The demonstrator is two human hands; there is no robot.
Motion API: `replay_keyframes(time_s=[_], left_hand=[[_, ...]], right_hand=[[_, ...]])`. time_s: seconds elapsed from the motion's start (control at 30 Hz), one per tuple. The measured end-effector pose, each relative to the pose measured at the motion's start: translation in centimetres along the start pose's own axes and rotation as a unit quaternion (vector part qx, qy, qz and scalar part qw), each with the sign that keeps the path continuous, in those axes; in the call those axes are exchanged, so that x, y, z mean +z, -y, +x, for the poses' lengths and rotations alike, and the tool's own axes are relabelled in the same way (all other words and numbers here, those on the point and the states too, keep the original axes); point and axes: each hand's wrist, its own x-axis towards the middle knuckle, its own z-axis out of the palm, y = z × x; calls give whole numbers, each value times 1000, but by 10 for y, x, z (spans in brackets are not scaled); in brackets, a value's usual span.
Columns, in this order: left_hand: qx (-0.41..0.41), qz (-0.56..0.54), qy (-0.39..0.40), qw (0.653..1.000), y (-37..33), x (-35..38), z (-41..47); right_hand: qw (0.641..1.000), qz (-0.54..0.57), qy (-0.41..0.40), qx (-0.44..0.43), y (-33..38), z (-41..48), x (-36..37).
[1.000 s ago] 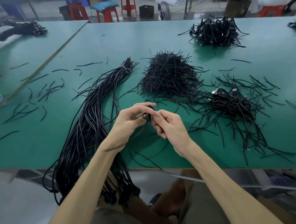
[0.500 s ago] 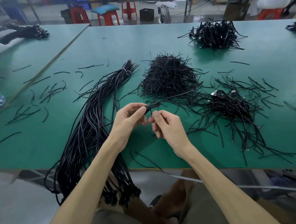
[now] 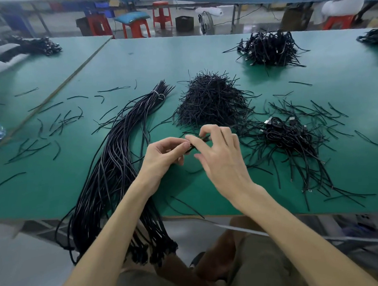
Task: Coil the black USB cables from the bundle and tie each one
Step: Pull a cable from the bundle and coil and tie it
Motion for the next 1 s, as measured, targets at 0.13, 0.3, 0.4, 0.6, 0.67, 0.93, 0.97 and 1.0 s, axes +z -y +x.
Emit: replay_keyframes(time_s=[0.13, 0.3, 0.4, 0.6, 0.67, 0.93, 0.97, 1.0], left_hand=[[-6, 40, 51, 998, -4, 5, -3], [-14, 103, 73, 992, -10, 9, -4], [21, 181, 5, 983, -15, 1, 4], [20, 497, -181, 848, -24, -39, 24], [-58, 596, -159, 785, -21, -47, 24], [-69, 670, -131, 728, -18, -41, 21], [-68, 675, -132, 723, -19, -40, 21], [-67, 679, -133, 719, -20, -39, 21]], right_hand=[[998, -54, 42, -11, -15, -11, -2], [999, -39, 18, -14, -38, -11, -17], [999, -36, -9, 35, -63, 1, -34], [970, -52, 11, 237, -133, 12, -48], [956, -77, 28, 281, -149, 5, -42], [943, -85, 94, 308, -147, -17, -22], [944, -97, 93, 302, -145, -17, -22], [945, -109, 90, 295, -142, -17, -23]])
